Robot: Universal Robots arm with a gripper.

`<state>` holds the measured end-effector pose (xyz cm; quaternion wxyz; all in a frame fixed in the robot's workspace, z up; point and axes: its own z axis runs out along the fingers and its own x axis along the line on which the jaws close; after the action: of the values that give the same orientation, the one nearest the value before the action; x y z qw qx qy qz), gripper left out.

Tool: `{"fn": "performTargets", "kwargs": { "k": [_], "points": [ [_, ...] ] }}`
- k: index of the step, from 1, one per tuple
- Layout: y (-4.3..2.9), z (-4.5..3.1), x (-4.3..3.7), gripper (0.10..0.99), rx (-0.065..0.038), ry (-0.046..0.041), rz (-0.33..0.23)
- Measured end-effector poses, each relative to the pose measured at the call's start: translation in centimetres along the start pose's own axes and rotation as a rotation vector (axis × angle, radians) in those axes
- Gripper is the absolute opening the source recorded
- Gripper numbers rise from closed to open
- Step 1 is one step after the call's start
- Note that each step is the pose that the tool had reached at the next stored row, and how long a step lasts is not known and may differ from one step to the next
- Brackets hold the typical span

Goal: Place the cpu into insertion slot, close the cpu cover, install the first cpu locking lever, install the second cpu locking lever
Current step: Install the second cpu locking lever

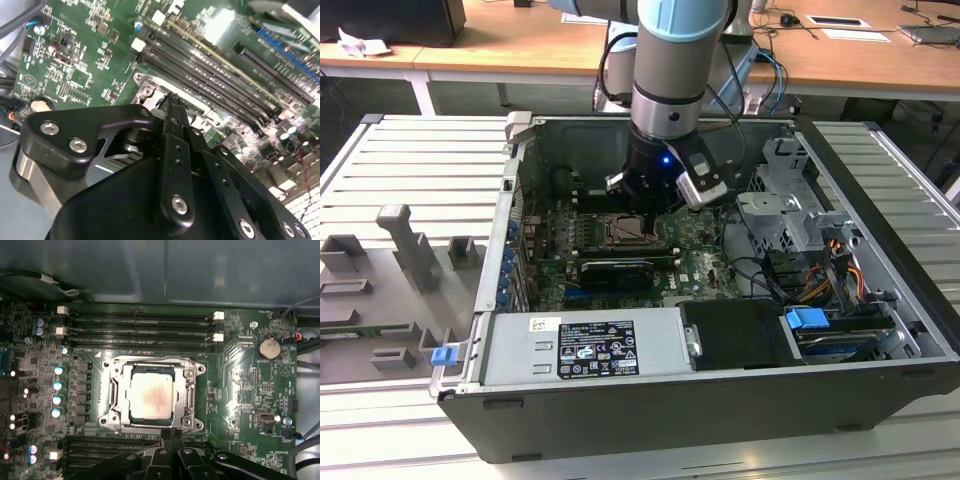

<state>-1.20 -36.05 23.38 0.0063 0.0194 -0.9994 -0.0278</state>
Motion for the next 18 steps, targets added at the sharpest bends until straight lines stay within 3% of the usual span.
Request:
{"fn": "performTargets", "kwargs": {
  "k": [3, 6, 9, 15, 18],
  "points": [
    [-0.29, 0.1, 0.61, 0.106, 0.0, 0.0003, -0.006],
    [-0.26, 0.27, 2.19, 0.106, -0.005, 0.0006, -0.013],
    [-0.23, 0.45, 3.22, 0.106, -0.006, 0.0005, -0.013],
    [-0.74, 0.55, 4.37, 0.106, -0.007, 0.0003, -0.013],
    [-1.27, 0.53, 5.19, 0.106, -0.018, -0.0002, -0.014]
  ]
}}
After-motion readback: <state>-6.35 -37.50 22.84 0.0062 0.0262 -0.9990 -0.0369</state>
